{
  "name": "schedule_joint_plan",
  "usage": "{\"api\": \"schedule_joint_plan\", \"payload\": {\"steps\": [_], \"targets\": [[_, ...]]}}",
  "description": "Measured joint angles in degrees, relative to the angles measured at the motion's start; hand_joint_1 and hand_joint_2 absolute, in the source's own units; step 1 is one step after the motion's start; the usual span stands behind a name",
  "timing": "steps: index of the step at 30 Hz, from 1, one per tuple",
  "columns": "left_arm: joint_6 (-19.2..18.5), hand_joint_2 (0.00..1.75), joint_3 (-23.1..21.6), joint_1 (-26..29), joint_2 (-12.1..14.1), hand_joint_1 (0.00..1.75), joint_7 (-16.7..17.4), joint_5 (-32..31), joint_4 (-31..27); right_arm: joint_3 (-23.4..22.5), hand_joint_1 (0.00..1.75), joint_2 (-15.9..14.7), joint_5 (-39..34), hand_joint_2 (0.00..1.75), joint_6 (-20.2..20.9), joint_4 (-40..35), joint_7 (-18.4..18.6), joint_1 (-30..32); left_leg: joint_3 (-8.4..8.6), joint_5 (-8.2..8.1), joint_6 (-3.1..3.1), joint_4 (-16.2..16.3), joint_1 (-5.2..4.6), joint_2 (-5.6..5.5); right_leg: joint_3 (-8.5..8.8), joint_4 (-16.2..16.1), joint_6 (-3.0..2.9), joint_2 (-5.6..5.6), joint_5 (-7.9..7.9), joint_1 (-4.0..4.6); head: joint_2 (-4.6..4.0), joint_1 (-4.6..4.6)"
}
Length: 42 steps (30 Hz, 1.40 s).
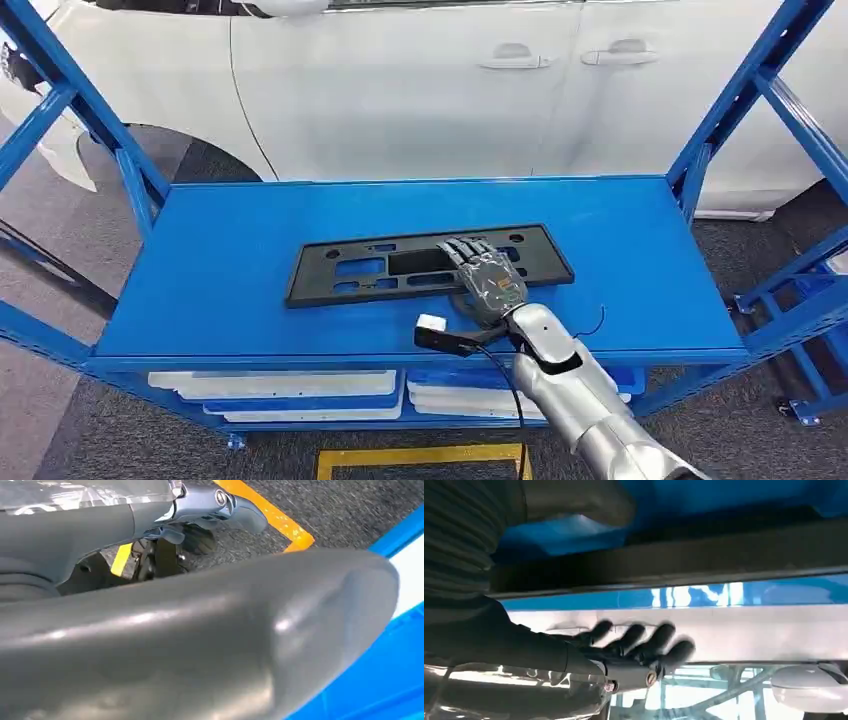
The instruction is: Take the parts from the cabinet and place them on the table.
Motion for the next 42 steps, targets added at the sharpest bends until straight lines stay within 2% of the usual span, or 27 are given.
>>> {"api": "schedule_joint_plan", "payload": {"steps": [4, 6, 9, 10, 11, 12, 14, 15, 16, 19, 20, 21, 22, 24, 25, 26, 27, 29, 30, 31, 34, 36, 37, 39, 40, 41, 42], "targets": [[0.37, 0.00, -0.46, -0.04, -0.13, 0.00, 0.00, -0.18, 0.00, -0.02, 1.75, 0.04, -0.35, 1.75, -0.07, 0.92, -0.24, -0.15, 0.33, -0.41, 1.34, -0.99, -0.05, -0.20, -0.30, 0.00, 1.25, 0.03, 0.18, 0.23, 0.02, 0.09], [0.31, 0.00, -0.57, -0.09, -0.26, 0.00, 0.00, -0.37, 0.00, -0.22, 1.75, 0.04, -0.50, 1.75, -0.04, 1.07, -0.35, -0.26, 0.66, -0.01, 2.07, -1.61, 0.23, -0.08, -1.13, 2.06, 1.70, -0.01, -1.57, 0.02, 0.00, 0.20], [0.26, 0.00, -0.83, -0.15, -0.35, 0.00, 0.07, -0.37, 0.00, -0.37, 1.75, 0.04, -0.79, 1.75, 0.02, 1.42, -0.57, 0.02, 0.52, -0.07, 2.44, -1.59, 0.11, 0.00, -7.43, 15.22, 2.09, -0.02, -7.75, -0.08, 0.00, 0.26], [0.26, 0.00, -0.83, -0.07, -0.35, 0.00, 0.09, -0.37, 0.00, -0.37, 1.75, 0.04, -0.79, 1.75, -0.04, 1.51, -0.59, 0.14, 0.52, -0.07, 2.44, -1.57, 0.09, 0.00, -8.96, 18.20, 2.13, -0.03, -8.38, -0.12, 0.02, 0.28], [0.26, 0.00, -0.83, -0.01, -0.35, 0.00, 0.09, -0.37, 0.00, -0.37, 1.75, 0.04, -0.79, 1.75, -0.11, 1.57, -0.61, 0.13, 0.58, -0.09, 2.45, -1.56, 0.08, 0.00, -9.04, 18.28, 2.10, -0.03, -7.65, -0.18, 0.02, 0.24], [0.26, 0.00, -0.83, -0.02, -0.35, 0.00, 0.09, -0.37, 0.00, -0.37, 1.75, 0.04, -0.79, 1.75, -0.09, 1.57, -0.63, 0.11, 0.67, -0.12, 2.43, -1.53, 0.08, -0.03, -7.70, 15.45, 2.04, -0.03, -5.59, -0.25, 0.02, 0.28], [-0.07, 0.00, -0.83, -0.01, -0.46, 0.00, 0.02, -0.24, 0.00, -0.35, 1.75, 0.04, -0.79, 1.75, 0.29, 1.44, -0.63, 0.08, 1.00, -0.28, 2.20, -1.48, 0.08, -0.12, -2.50, 5.12, 1.70, -0.09, -0.56, -0.36, 0.02, 0.28], [-0.33, 0.00, -0.83, -0.02, -0.48, 0.00, -0.09, 0.11, 0.00, -0.35, 1.75, 0.02, -0.81, 1.75, 0.72, 1.16, -0.63, 0.03, 1.02, -0.41, 1.98, -1.41, 0.07, -0.15, -0.48, 0.72, 1.38, -0.23, 0.21, -0.33, 0.00, 0.28], [-0.52, 0.00, -0.83, -0.05, -0.50, 0.00, -0.17, 0.20, 0.00, -0.33, 1.75, 0.04, -0.79, 1.75, 1.09, 1.01, -0.66, -0.04, 0.80, -0.55, 1.56, -1.08, -0.35, -0.18, -0.36, 0.18, 1.19, -0.23, 0.09, 0.07, 0.02, 0.18], [-0.61, 0.00, -0.81, 0.00, -0.57, 0.00, -0.55, 0.48, 0.00, -0.26, 1.75, 0.04, -0.94, 1.75, 1.62, 0.59, -0.83, -0.09, 0.96, -0.36, 0.64, -1.49, -0.10, -0.17, -0.43, 0.19, 0.46, -0.05, 0.11, 0.25, 0.00, 0.22], [-0.33, 1.75, -0.81, -0.03, -0.59, 0.00, -0.83, 0.59, 0.00, -0.26, 1.75, 0.04, -1.05, 1.75, 1.79, 0.39, -0.83, -0.21, 1.05, -0.50, 0.24, -1.45, -0.18, -0.20, -0.12, -0.38, 0.00, -0.14, 0.44, -0.02, 0.02, 0.26], [0.17, 1.75, -0.81, 0.04, -0.59, 0.00, -1.20, 0.59, 0.00, -0.26, 1.75, -0.04, -1.11, 1.75, 1.97, 0.33, -0.81, -0.26, 0.71, -1.45, 0.01, -0.33, 0.04, -0.09, 0.20, -0.78, -0.33, -0.24, 0.63, -0.22, 0.00, 0.16], [0.72, 1.75, -0.83, 0.01, -0.59, 0.00, -1.44, 0.57, 0.00, -0.26, 1.75, -0.02, -1.22, 1.75, 2.08, 0.30, -0.76, -0.31, -0.77, -3.83, -0.23, 3.15, 0.06, -0.04, 0.22, -0.85, -0.63, -0.29, 0.69, -0.29, 0.00, -0.09], [0.96, 1.75, -0.83, 0.05, -0.59, 0.00, -1.92, 0.15, 0.00, -0.24, 1.75, -0.02, -1.31, 1.75, 2.21, 0.30, -0.72, -0.17, -5.05, -8.16, -0.69, 12.55, 0.19, -0.03, 0.12, -0.82, -0.67, -0.27, 0.70, -0.22, 0.00, -0.07], [0.87, 1.75, -0.90, 0.09, -0.59, 0.00, -2.14, 0.07, 0.00, -0.22, 1.75, -0.04, -1.33, 1.75, 2.21, 0.33, -0.72, -0.16, -6.69, -9.18, -0.80, 16.07, 0.18, -0.02, 0.08, -0.77, -0.68, -0.25, 0.69, -0.19, 0.00, -0.09], [0.59, 1.75, -0.96, 0.11, -0.59, 0.00, -2.34, 0.04, 0.00, -0.24, 1.75, -0.07, -1.42, 1.75, 2.23, 0.30, -0.72, -0.17, -7.20, -8.80, -0.84, 17.01, 0.18, -0.02, 0.11, -0.72, -0.67, -0.24, 0.69, -0.19, 0.00, -0.11], [-0.13, 1.75, -0.98, 0.09, -0.59, 0.00, -2.67, 0.26, 0.00, -0.24, 1.75, -0.09, -1.49, 1.75, 2.12, 0.30, -0.77, -0.16, -6.23, -7.00, -0.76, 14.83, 0.18, -0.02, 0.15, -0.67, -0.64, -0.20, 0.67, -0.19, 0.00, -0.09], [-1.69, 1.75, -0.98, -0.02, -0.59, 0.00, -3.10, 1.05, 0.00, -0.24, 1.75, -0.13, -1.97, 1.75, 1.92, 0.08, -1.01, -0.15, -1.47, -1.85, -0.42, 4.98, 0.18, -0.01, 0.29, -0.52, -0.41, -0.10, 0.52, -0.19, 0.00, -0.09], [-3.09, 1.75, -0.98, -0.05, -0.59, 0.00, -3.26, 1.53, 0.00, -0.33, 1.75, -0.20, -2.58, 1.75, 1.84, -0.39, -1.31, -0.05, 0.89, -0.18, -0.09, -0.07, 0.18, 0.01, 0.27, -0.43, -0.20, -0.06, 0.40, -0.17, 0.00, -0.11], [-4.15, 1.75, -0.98, -0.15, -0.59, 0.00, -3.34, 1.90, 0.00, -0.48, 1.75, -0.26, -3.49, 1.75, 1.71, -0.91, -1.81, 0.06, 1.52, -0.99, 0.25, -1.45, -0.14, 0.00, 0.02, -0.21, 0.10, 0.02, 0.36, 0.26, 0.00, -0.09], [-5.55, 1.75, -0.96, -0.16, -0.59, 0.00, -3.65, 2.76, 0.00, -0.90, 1.75, -0.33, -5.09, 1.75, 1.95, -3.28, -2.69, 0.89, 1.07, -0.73, 1.20, -1.21, -0.34, -0.07, -0.17, -0.55, 1.09, 0.10, 0.73, 0.03, 0.00, 0.00], [-5.97, 1.75, -0.94, -0.27, -0.63, 0.00, -3.78, 3.28, 0.00, -1.35, 1.75, -0.63, -5.60, 1.75, 2.21, -5.02, -2.95, 1.28, 1.36, -0.10, 2.12, -2.06, 0.17, 0.02, -0.36, 0.36, 1.72, 0.05, -0.14, -0.07, 0.00, -0.02], [-5.97, 1.75, -0.94, -0.36, -0.66, 0.00, -3.80, 3.61, 0.00, -1.53, 1.75, -0.72, -5.88, 1.75, 2.36, -5.73, -3.02, 1.26, 1.23, -0.04, 2.39, -2.06, 0.17, 0.04, -1.64, 2.90, 1.79, -0.01, -2.06, -0.03, 0.02, 0.18], [-6.12, 1.75, -0.79, -0.36, -0.66, 0.00, -3.89, 4.35, 0.00, -1.75, 1.75, -1.05, -6.56, 1.75, 2.82, -6.95, -3.26, 1.44, 1.03, -0.01, 2.53, -2.04, 0.04, 0.06, -6.30, 12.84, 2.08, -0.01, -6.82, -0.05, 0.02, 0.11], [-6.25, 1.75, -0.74, -0.31, -0.66, 0.00, -3.89, 4.48, 0.00, -1.81, 1.75, -1.22, -6.93, 1.75, 3.00, -7.41, -3.59, 1.74, 0.95, -0.02, 2.59, -2.00, -0.01, 0.05, -8.40, 17.11, 2.16, -0.01, -8.17, -0.05, 0.02, 0.15], [-6.32, 1.75, -0.70, -0.26, -0.66, 0.00, -3.89, 4.50, 0.00, -1.86, 1.75, -1.38, -7.41, 1.75, 3.17, -7.96, -3.98, 2.12, 0.96, -0.02, 2.59, -1.96, -0.03, 0.02, -9.24, 18.70, 2.15, -0.01, -8.02, -0.05, 0.00, 0.13], [-6.40, 1.75, -0.68, -0.26, -0.66, 0.00, -3.91, 4.66, 0.00, -1.90, 1.75, -1.51, -7.98, 1.75, 3.21, -8.44, -4.33, 2.41, 0.99, -0.04, 2.60, -1.89, -0.03, -0.02, -8.65, 17.27, 2.08, -0.01, -6.58, -0.05, 0.02, 0.15]]}}
